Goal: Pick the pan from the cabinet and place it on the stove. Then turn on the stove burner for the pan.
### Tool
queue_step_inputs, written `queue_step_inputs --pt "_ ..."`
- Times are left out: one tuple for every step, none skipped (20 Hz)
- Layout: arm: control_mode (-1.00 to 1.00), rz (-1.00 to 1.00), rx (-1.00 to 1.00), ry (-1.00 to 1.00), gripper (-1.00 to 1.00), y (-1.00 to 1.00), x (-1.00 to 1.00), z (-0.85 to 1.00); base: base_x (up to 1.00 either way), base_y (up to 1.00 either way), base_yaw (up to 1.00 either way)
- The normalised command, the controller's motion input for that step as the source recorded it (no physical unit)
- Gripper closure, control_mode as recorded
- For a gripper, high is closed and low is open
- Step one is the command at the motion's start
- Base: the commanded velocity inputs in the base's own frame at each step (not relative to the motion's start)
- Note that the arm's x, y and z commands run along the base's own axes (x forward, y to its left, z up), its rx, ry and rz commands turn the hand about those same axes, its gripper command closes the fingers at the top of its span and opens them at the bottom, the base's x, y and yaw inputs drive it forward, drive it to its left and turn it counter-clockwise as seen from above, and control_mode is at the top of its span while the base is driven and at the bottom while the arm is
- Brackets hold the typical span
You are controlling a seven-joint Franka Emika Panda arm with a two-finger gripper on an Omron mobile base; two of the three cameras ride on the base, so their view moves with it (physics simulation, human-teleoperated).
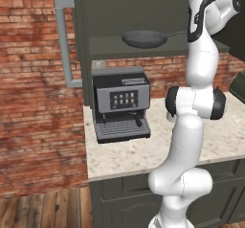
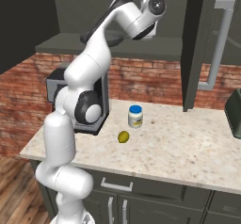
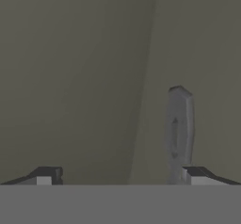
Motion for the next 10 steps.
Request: queue_step_inputs --pt "-1.0 0.0 0.0 0.0 -1.0 -0.07 -0.1 -0.06 0.0 0.0 0.0" --pt "-1.0 0.0 0.0 0.0 -1.0 -0.04 -0.11 -0.1 0.0 0.0 0.0" --pt "-1.0 0.0 0.0 0.0 -1.0 -0.01 -0.13 -0.11 0.0 0.0 0.0" --pt "-1.0 0.0 0.0 0.0 -1.0 -0.02 -0.12 -0.13 0.0 0.0 0.0" --pt "-1.0 0.0 0.0 0.0 -1.0 -0.08 -0.13 -0.13 0.0 0.0 0.0" --pt "-1.0 0.0 0.0 0.0 -1.0 -0.09 -0.14 -0.13 0.0 0.0 0.0" --pt "-1.0 0.0 0.0 0.0 -1.0 -0.03 -0.11 -0.14 0.0 0.0 0.0" --pt "-1.0 0.0 0.0 0.0 -1.0 -0.01 -0.13 -0.18 0.0 0.0 0.0" --pt "-1.0 0.0 0.0 0.0 -1.0 0.0 -0.12 -0.19 0.0 0.0 0.0" --pt "-1.0 0.0 -0.01 0.0 -1.0 0.0 -0.09 -0.22 0.0 0.0 0.0"
